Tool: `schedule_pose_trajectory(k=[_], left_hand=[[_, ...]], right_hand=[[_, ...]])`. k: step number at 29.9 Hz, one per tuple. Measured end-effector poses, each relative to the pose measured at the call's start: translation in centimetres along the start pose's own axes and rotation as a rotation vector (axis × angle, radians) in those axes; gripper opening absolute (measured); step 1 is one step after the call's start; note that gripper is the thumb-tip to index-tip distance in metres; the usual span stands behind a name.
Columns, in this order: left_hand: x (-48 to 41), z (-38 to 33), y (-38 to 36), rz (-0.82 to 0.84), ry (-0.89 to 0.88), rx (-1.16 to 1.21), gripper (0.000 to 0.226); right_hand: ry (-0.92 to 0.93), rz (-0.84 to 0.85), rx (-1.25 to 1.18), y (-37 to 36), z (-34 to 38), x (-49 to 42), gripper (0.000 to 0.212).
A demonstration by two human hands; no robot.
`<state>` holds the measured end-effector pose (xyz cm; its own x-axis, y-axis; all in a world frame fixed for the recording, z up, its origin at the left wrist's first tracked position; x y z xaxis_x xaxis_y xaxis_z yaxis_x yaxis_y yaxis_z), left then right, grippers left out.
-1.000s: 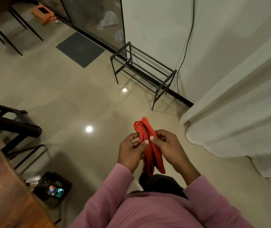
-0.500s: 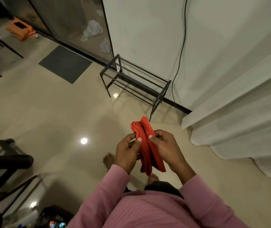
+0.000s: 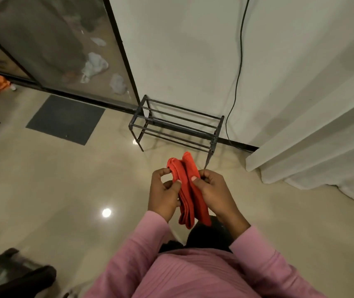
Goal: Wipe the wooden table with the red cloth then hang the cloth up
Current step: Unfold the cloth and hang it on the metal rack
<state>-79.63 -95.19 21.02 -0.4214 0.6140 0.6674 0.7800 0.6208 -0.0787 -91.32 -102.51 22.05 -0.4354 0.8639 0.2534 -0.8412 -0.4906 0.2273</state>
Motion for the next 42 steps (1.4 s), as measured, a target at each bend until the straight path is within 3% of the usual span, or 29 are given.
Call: schedule_pose_trajectory(k=[5, 9, 12, 15, 18, 21, 24, 27, 31, 34, 37, 40, 42], left_hand=[[-1.8, -1.8, 1.7, -0.074, -0.105, -0.093, 0.034], [-4.6, -4.2, 3.2, -0.073, -0.108, -0.093, 0.023], [-6.5, -5.9, 4.9, -0.105, -0.070, -0.048, 0.022], [-7.9, -8.0, 5.3, -0.028, -0.052, -0.009, 0.023], [-8.8, -9.4, 3.8, 0.060, -0.038, -0.005, 0.025], [-9.6, -9.8, 1.8, 0.104, -0.028, -0.052, 0.031], [-10.2, -10.0, 0.5, 0.139, -0.016, -0.049, 0.043], [-10.7, -10.3, 0.3, 0.172, -0.023, -0.073, 0.051], [-11.9, -10.7, 0.5, 0.133, 0.046, -0.056, 0.057], [-13.4, -10.7, 0.9, 0.044, 0.167, -0.129, 0.048], [-14.6, -11.8, 1.4, -0.008, -0.036, -0.600, 0.052], [-15.3, -14.5, 0.8, 0.171, -0.325, -0.722, 0.076], [-16.2, -16.4, 0.5, 0.308, -0.429, -0.811, 0.071]], right_hand=[[-0.025, -0.037, 0.011, -2.1, 0.7, -1.9, 0.016], [-0.078, -0.092, -0.036, -2.2, 0.7, -5.3, 0.016], [-0.168, -0.202, -0.087, 0.0, 0.3, -8.2, 0.016], [-0.224, -0.313, -0.081, 1.4, 0.2, -10.4, 0.012], [-0.103, -0.338, 0.125, 0.8, 1.4, -11.3, 0.036], [0.053, -0.158, 0.052, -1.6, 3.8, -11.5, 0.025], [0.071, -0.034, 0.041, -2.9, 4.6, -11.8, 0.027], [0.084, -0.104, 0.038, -2.2, 4.7, -12.5, 0.006], [0.067, -0.202, 0.006, -1.3, 4.7, -13.5, 0.014], [0.090, -0.219, -0.025, -1.1, 5.1, -14.3, 0.014], [0.124, -0.120, -0.102, -1.4, 6.4, -15.3, 0.016], [0.133, 0.055, -0.086, -2.5, 7.9, -16.4, 0.017], [0.116, 0.085, -0.119, -3.2, 8.7, -17.1, 0.015]])
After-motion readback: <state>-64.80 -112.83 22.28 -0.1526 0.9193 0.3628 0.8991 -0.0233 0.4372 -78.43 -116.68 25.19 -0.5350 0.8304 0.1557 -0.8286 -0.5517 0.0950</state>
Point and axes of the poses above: each hand's wrist, its own x-axis away from the middle knuckle, its own y-axis out of the back of the hand, z = x × y, the point moved 3 cm from there along -x, towards the middle knuckle, and after that the axes turned 9 degrees about y, right-handed, at the moved point
